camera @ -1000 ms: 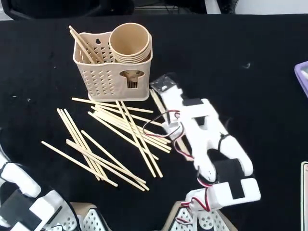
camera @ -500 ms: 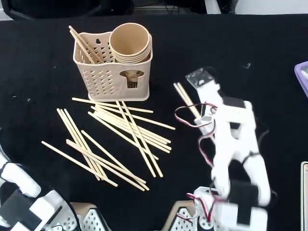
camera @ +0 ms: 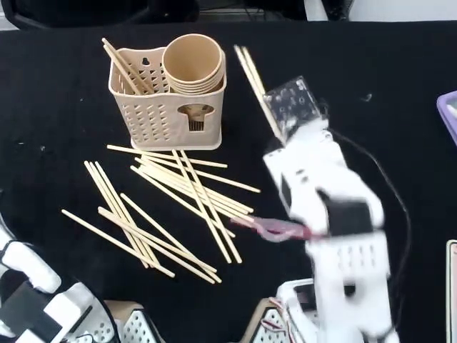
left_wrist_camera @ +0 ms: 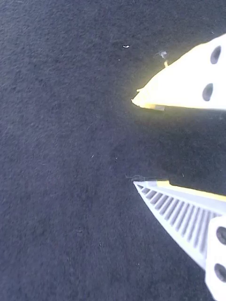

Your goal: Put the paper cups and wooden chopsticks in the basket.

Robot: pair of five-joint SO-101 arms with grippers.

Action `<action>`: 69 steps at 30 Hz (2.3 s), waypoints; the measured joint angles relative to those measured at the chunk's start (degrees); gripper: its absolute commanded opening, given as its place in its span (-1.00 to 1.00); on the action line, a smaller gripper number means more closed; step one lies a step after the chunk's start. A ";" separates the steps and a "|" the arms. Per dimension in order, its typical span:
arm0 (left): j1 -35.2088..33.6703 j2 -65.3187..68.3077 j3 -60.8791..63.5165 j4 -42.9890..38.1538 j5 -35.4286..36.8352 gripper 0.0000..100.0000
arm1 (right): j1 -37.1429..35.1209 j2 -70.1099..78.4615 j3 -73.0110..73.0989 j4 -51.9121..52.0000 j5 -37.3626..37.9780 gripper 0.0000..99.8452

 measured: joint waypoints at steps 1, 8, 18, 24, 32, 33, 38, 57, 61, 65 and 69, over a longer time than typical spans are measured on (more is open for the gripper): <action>0.00 0.00 0.00 0.00 0.00 -0.52 | -2.64 -2.73 -1.32 -0.62 -1.41 -0.98; 0.26 0.00 0.00 0.00 0.00 -0.52 | -21.98 -10.11 -1.76 -14.86 -9.32 -0.98; 0.26 0.00 0.00 0.00 0.00 -0.52 | -29.10 0.09 5.89 -50.11 -10.11 -0.98; 0.26 0.00 0.00 0.00 0.00 -0.52 | -29.54 19.60 4.66 -70.51 -10.11 -0.98; 0.26 0.00 0.00 0.00 0.00 -0.52 | -29.36 45.71 -11.43 -75.52 -10.02 -0.98; 0.26 0.00 0.00 0.00 0.00 -0.52 | -29.01 48.26 -12.84 -75.60 -10.02 -0.98; 0.26 0.00 0.00 0.00 0.00 -0.52 | -26.99 58.20 -16.53 -75.60 -10.11 -0.97; 0.26 0.00 0.00 0.00 0.00 -0.52 | -26.90 39.30 -22.59 -40.35 -10.11 -0.70; 0.26 0.00 0.00 0.00 0.00 -0.52 | -26.90 28.13 -18.29 -21.45 -10.11 -0.70; 0.26 0.00 0.00 0.00 0.00 -0.52 | -26.55 21.80 -6.86 -9.05 -10.11 -0.70; 0.26 0.00 0.00 0.00 0.00 -0.52 | -28.66 20.84 7.38 -8.62 -7.74 -0.70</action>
